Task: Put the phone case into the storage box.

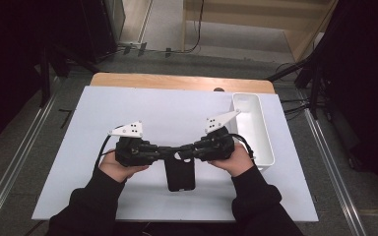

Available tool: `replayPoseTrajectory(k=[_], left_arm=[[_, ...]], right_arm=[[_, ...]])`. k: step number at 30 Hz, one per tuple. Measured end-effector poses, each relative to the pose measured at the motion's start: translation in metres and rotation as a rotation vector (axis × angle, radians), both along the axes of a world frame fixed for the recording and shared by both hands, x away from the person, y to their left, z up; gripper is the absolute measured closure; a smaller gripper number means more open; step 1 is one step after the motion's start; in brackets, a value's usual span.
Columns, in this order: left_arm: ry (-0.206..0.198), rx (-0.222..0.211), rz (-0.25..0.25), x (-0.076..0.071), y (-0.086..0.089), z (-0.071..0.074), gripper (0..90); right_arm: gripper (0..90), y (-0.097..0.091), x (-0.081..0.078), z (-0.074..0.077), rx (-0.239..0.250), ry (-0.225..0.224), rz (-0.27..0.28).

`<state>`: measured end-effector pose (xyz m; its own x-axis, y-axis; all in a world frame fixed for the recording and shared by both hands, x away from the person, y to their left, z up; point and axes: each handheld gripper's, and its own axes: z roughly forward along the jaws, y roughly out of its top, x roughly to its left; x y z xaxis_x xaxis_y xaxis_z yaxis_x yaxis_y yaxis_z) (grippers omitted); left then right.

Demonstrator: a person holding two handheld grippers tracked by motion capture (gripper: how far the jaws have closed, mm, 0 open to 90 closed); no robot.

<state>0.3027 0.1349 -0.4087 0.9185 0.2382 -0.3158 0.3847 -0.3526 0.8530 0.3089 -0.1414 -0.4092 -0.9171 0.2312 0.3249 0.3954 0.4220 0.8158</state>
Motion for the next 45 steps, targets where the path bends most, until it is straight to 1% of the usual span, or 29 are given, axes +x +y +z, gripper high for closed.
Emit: replayPoseTrajectory(k=[3, 5, 6, 7, 8, 9, 10, 12, 13, 16, 18, 19, 20, 21, 22, 23, 24, 25, 27, 28, 30, 33, 35, 36, 39, 43, 45], left_arm=[[0.006, -0.006, 0.009, 0.0, 0.001, 0.001, 80.2], [0.008, -0.002, 0.012, 0.0, 0.001, 0.002, 80.3], [0.006, -0.002, 0.013, 0.0, 0.001, 0.002, 80.2], [0.016, 0.004, 0.025, 0.0, 0.001, 0.003, 80.1], [0.017, 0.008, 0.03, 0.0, 0.002, 0.003, 80.1], [0.011, 0.007, 0.031, 0.0, 0.002, 0.003, 80.1], [0.008, 0.009, 0.036, 0.0, 0.002, 0.003, 80.1], [0.004, 0.015, 0.045, 0.0, 0.003, 0.004, 80.0], [0.004, 0.012, 0.05, 0.0, 0.003, 0.005, 80.1], [-0.005, 0.019, 0.061, 0.0, 0.004, 0.007, 80.1], [-0.007, 0.018, 0.075, 0.0, 0.004, 0.007, 80.0], [-0.009, 0.019, 0.082, 0.0, 0.005, 0.008, 80.1], [-0.008, 0.02, 0.091, 0.0, 0.005, 0.008, 80.0], [-0.008, 0.024, 0.097, 0.0, 0.006, 0.008, 80.0], [-0.007, 0.022, 0.107, 0.001, 0.006, 0.008, 80.0], [-0.004, 0.02, 0.11, 0.001, 0.007, 0.008, 80.0], [-0.003, 0.025, 0.119, 0.001, 0.007, 0.009, 79.9], [-0.002, 0.026, 0.125, 0.001, 0.008, 0.009, 79.9], [-0.002, 0.029, 0.138, 0.002, 0.008, 0.009, 79.9], [0.001, 0.027, 0.143, 0.002, 0.009, 0.009, 79.9], [0.001, 0.026, 0.159, 0.002, 0.009, 0.01, 79.9], [-0.006, 0.032, 0.175, 0.001, 0.009, 0.012, 79.9], [-0.013, 0.041, 0.19, 0.0, 0.009, 0.013, 79.9], [-0.012, 0.044, 0.199, 0.001, 0.009, 0.014, 79.9], [-0.016, 0.048, 0.232, 0.001, 0.01, 0.014, 79.9], [-0.003, 0.051, 0.271, 0.002, 0.011, 0.015, 79.8], [-0.01, 0.049, 0.295, 0.002, 0.012, 0.016, 79.8]], right_arm=[[67.9, 0.0, 0.0, 0.001, 0.003, 0.003, 0.0], [63.6, 0.0, -0.002, 0.001, 0.005, -0.016, -0.001], [58.8, 0.0, -0.003, 0.002, 0.008, -0.017, -0.01], [53.6, 0.0, -0.003, 0.002, 0.013, -0.029, -0.026], [48.2, -0.001, -0.004, 0.003, 0.019, -0.031, -0.041], [42.3, -0.001, -0.004, 0.004, 0.027, -0.029, -0.057], [38.3, -0.002, -0.003, 0.004, 0.028, -0.031, -0.074], [31.5, -0.003, -0.003, 0.005, 0.036, -0.026, -0.085], [28.1, -0.003, -0.003, 0.005, 0.032, -0.026, -0.089], [21.3, -0.002, -0.005, 0.006, 0.031, -0.047, -0.123], [20.9, -0.002, -0.006, 0.007, 0.024, -0.068, -0.155], [18.6, -0.002, -0.007, 0.007, 0.019, -0.071, -0.173], [16.3, -0.002, -0.007, 0.008, 0.02, -0.074, -0.18], [16.3, -0.002, -0.007, 0.009, 0.024, -0.078, -0.18], [16.3, -0.003, -0.008, 0.009, 0.02, -0.089, -0.185], [15.6, -0.003, -0.008, 0.01, 0.012, -0.105, -0.201], [13.2, -0.003, -0.008, 0.01, 0.001, -0.114, -0.21], [8.0, -0.003, -0.008, 0.01, -0.005, -0.12, -0.218], [6.7, -0.003, -0.008, 0.009, -0.022, -0.135, -0.244], [0.8, -0.004, -0.008, 0.009, -0.018, -0.137, -0.252], [0.0, -0.003, -0.008, 0.008, -0.007, -0.134, -0.259], [0.0, -0.004, -0.007, 0.007, -0.007, -0.119, -0.272], [0.0, -0.005, -0.007, 0.008, -0.014, -0.124, -0.315], [0.0, -0.005, -0.006, 0.008, -0.016, -0.112, -0.337], [0.0, -0.01, -0.004, 0.009, 0.008, -0.093, -0.366], [0.0, -0.012, -0.004, 0.01, 0.005, -0.103, -0.405], [0.0, -0.011, -0.004, 0.009, -0.002, -0.11, -0.423]])
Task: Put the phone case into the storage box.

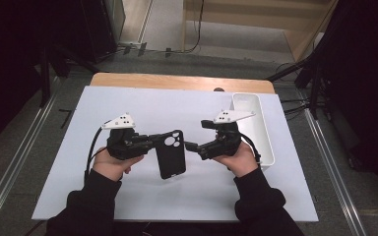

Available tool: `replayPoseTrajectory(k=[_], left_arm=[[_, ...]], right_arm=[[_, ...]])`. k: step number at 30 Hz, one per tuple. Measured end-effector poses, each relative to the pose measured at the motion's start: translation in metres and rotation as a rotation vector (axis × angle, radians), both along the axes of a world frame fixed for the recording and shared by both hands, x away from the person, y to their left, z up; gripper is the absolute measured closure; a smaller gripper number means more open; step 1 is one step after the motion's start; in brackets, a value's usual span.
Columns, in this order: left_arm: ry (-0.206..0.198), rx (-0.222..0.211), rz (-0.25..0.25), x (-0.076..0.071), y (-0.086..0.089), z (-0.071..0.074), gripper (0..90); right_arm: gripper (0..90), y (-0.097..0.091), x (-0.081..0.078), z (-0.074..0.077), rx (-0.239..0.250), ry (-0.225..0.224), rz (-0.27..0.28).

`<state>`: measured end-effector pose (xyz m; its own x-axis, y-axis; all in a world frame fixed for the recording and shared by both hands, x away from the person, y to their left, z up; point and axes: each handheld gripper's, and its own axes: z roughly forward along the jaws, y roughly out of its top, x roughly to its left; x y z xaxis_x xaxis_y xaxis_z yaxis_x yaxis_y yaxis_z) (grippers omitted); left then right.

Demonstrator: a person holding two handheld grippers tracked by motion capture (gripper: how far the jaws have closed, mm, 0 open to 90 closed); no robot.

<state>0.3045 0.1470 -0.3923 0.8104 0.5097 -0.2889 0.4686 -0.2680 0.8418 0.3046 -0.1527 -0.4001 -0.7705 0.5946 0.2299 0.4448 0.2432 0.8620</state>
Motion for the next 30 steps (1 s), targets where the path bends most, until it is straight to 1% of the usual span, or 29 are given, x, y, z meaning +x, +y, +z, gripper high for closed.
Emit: replayPoseTrajectory(k=[2, 5, 7, 9, 10, 11, 14, 17, 21, 22, 25, 26, 28, 30], left_arm=[[-0.009, -0.003, 0.03, 0.0, 0.001, 0.001, 79.8], [-0.027, 0.005, 0.075, -0.001, 0.003, 0.003, 79.8], [-0.027, 0.007, 0.101, -0.001, 0.004, 0.005, 79.8], [-0.026, -0.004, 0.128, 0.0, 0.005, 0.005, 79.8], [-0.027, -0.009, 0.134, 0.0, 0.006, 0.006, 79.8], [-0.028, -0.008, 0.145, -0.001, 0.006, 0.006, 79.8], [-0.042, -0.007, 0.176, -0.001, 0.007, 0.007, 79.8], [-0.042, -0.004, 0.195, -0.001, 0.008, 0.008, 79.8], [-0.045, -0.003, 0.217, -0.002, 0.009, 0.009, 79.8], [-0.055, -0.007, 0.214, -0.002, 0.009, 0.009, 79.8], [-0.084, -0.002, 0.228, -0.004, 0.009, 0.011, 79.8], [-0.089, 0.003, 0.232, -0.004, 0.009, 0.011, 79.8], [-0.092, -0.002, 0.245, -0.004, 0.009, 0.011, 79.8], [-0.089, 0.0, 0.253, -0.004, 0.009, 0.012, 79.8]], right_arm=[[0.0, 0.001, 0.0, -0.001, -0.011, -0.011, -0.021], [0.0, 0.002, -0.001, -0.002, -0.009, -0.016, -0.042], [0.0, 0.003, -0.001, -0.002, -0.008, -0.016, -0.055], [0.0, 0.005, -0.002, -0.003, -0.008, -0.018, -0.065], [0.0, 0.006, -0.002, -0.003, -0.006, -0.02, -0.072], [0.0, 0.007, -0.002, -0.004, -0.003, -0.016, -0.076], [0.0, 0.011, -0.003, -0.005, -0.001, -0.014, -0.084], [0.0, 0.015, -0.005, -0.006, -0.005, -0.023, -0.101], [0.0, 0.02, -0.008, -0.008, 0.002, -0.03, -0.111], [0.0, 0.021, -0.008, -0.009, 0.001, -0.033, -0.111], [0.0, 0.026, -0.009, -0.012, 0.001, -0.033, -0.118], [0.0, 0.027, -0.009, -0.014, -0.003, -0.027, -0.12], [0.0, 0.03, -0.01, -0.016, -0.014, -0.021, -0.132], [0.0, 0.033, -0.011, -0.019, -0.006, -0.018, -0.14]])
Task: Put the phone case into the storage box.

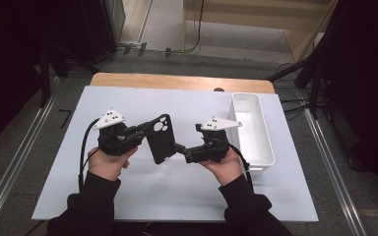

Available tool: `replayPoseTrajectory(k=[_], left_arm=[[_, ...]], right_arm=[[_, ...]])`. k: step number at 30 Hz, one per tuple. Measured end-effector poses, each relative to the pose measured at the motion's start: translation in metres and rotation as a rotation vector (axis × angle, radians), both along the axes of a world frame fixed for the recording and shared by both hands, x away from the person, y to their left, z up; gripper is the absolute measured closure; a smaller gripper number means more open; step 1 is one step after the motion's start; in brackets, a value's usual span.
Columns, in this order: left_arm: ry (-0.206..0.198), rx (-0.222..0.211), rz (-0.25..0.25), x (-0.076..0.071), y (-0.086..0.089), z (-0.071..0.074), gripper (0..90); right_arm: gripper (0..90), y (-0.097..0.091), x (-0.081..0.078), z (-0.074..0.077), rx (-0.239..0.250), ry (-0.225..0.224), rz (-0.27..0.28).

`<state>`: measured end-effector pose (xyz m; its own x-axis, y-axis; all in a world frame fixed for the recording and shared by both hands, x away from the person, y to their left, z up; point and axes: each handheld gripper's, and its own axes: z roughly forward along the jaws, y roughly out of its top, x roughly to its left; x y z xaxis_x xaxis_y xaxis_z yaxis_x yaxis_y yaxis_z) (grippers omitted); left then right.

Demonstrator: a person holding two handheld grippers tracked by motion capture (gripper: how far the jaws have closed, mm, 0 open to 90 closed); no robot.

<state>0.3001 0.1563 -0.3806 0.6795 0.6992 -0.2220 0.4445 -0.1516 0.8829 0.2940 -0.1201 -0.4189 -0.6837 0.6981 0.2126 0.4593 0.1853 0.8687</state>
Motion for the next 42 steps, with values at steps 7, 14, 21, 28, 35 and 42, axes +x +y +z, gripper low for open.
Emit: replayPoseTrajectory(k=[7, 14, 21, 28, 35, 42], left_arm=[[0.014, 0.019, 0.007, -0.001, -0.002, 0.001, 79.8], [0.026, 0.021, 0.005, -0.002, -0.005, 0.002, 79.8], [0.033, 0.031, 0.003, -0.003, -0.008, 0.001, 79.8], [0.041, 0.037, -0.009, -0.004, -0.012, 0.0, 79.8], [0.043, 0.044, -0.02, -0.006, -0.018, -0.001, 79.8], [0.052, 0.037, -0.035, -0.007, -0.023, -0.003, 79.8]], right_arm=[[0.0, 0.01, -0.005, -0.007, 0.008, -0.02, -0.016], [0.0, 0.02, -0.008, -0.012, 0.001, -0.028, -0.019], [0.0, 0.024, -0.01, -0.013, -0.002, -0.028, -0.024], [0.0, 0.028, -0.012, -0.012, -0.007, -0.03, -0.031], [0.0, 0.033, -0.014, -0.012, -0.026, -0.044, -0.032], [0.0, 0.036, -0.014, -0.013, -0.023, -0.037, -0.046]])
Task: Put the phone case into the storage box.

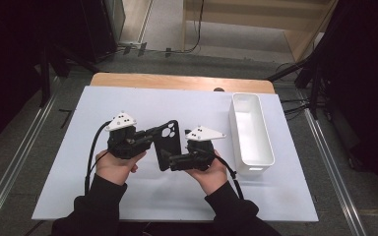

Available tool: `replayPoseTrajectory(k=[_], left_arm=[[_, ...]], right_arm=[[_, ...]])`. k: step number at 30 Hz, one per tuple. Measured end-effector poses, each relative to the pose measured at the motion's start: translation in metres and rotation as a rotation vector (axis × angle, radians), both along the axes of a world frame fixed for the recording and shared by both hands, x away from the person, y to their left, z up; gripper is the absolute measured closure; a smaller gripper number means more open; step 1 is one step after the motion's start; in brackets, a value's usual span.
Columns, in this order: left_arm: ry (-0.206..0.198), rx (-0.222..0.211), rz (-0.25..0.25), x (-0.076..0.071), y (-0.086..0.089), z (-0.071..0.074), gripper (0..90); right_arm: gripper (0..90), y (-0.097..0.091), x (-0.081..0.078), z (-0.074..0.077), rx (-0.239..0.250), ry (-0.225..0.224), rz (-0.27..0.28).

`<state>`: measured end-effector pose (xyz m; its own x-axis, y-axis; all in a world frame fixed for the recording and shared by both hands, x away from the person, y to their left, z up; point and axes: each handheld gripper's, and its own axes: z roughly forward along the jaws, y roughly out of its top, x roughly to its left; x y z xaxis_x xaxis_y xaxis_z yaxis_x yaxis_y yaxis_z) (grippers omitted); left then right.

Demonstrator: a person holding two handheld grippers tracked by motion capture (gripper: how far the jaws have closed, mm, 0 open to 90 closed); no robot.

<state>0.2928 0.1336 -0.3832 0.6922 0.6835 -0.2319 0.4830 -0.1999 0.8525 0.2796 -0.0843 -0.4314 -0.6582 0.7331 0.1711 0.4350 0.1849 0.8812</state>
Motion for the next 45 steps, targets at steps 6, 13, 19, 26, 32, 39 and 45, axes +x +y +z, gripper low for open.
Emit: replayPoseTrajectory(k=[6, 13, 19, 26, 32, 39, 45], left_arm=[[0.011, -0.006, -0.015, -0.002, -0.004, -0.001, 79.8], [0.024, -0.037, -0.043, -0.004, -0.009, -0.002, 79.8], [0.027, -0.037, -0.052, -0.007, -0.014, -0.003, 79.7], [0.026, -0.039, -0.059, -0.008, -0.017, -0.004, 79.7], [0.023, -0.04, -0.06, -0.009, -0.017, -0.005, 79.6], [0.015, -0.034, -0.063, -0.009, -0.017, -0.004, 78.6], [0.029, -0.059, -0.082, -0.009, -0.016, -0.002, 60.8]], right_arm=[[0.0, 0.003, -0.002, 0.001, 0.005, -0.005, -0.004], [0.0, 0.005, -0.002, 0.0, -0.006, -0.009, -0.008], [0.0, 0.005, -0.001, 0.0, -0.007, -0.011, -0.02], [6.2, 0.004, 0.0, -0.001, -0.023, -0.021, -0.027], [13.6, 0.003, 0.0, -0.001, -0.012, -0.01, -0.001], [14.0, 0.002, -0.001, 0.0, -0.016, -0.013, -0.002], [14.0, 0.0, 0.001, 0.0, -0.011, -0.004, -0.009]])
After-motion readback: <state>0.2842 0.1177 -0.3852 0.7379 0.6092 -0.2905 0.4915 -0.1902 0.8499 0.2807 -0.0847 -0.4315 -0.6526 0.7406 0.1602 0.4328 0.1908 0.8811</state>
